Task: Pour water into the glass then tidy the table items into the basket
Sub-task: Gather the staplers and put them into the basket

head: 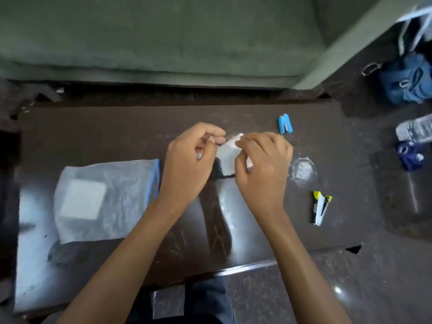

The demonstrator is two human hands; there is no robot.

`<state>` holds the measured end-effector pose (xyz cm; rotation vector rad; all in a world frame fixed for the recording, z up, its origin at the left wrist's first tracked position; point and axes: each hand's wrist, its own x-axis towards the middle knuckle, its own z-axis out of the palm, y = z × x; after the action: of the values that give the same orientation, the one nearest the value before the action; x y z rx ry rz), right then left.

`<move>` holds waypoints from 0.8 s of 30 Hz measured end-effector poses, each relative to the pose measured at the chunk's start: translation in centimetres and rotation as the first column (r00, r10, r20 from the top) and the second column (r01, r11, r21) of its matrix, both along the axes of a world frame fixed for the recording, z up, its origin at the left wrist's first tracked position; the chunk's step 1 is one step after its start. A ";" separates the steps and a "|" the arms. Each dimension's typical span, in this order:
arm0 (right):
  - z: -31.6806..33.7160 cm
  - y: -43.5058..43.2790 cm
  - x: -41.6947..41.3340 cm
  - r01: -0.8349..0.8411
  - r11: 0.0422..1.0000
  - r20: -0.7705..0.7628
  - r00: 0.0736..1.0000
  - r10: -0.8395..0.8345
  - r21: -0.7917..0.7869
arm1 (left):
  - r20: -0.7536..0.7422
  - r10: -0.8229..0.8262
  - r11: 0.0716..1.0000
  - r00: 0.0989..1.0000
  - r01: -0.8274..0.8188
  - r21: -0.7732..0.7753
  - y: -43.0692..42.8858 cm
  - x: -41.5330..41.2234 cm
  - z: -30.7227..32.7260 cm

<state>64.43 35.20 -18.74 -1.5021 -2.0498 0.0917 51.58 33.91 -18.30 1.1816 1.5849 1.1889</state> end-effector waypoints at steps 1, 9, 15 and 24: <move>-0.4 -0.2 2.0 0.057 0.998 -0.026 0.998 -0.057 0.004 | -0.010 -0.036 0.999 0.999 0.036 0.002 0.1 1.7 0.2; -10.2 -2.4 19.0 0.671 0.660 0.259 0.741 -0.620 -0.339 | 0.118 -0.371 0.901 0.921 0.388 -0.193 -0.3 14.7 -2.4; -13.5 -3.7 21.9 0.714 0.432 0.365 0.672 -0.644 -0.552 | 0.121 -0.367 0.831 0.922 0.384 -0.402 -0.9 17.5 -6.6; -11.3 -2.6 18.1 0.386 0.714 -0.136 0.821 -0.555 -0.585 | 0.372 -0.253 0.674 0.893 0.438 -0.594 -1.2 18.5 -8.8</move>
<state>82.54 32.57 -30.05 -2.1631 -1.3776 0.6987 70.13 32.75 -27.09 0.7519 1.3205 0.4162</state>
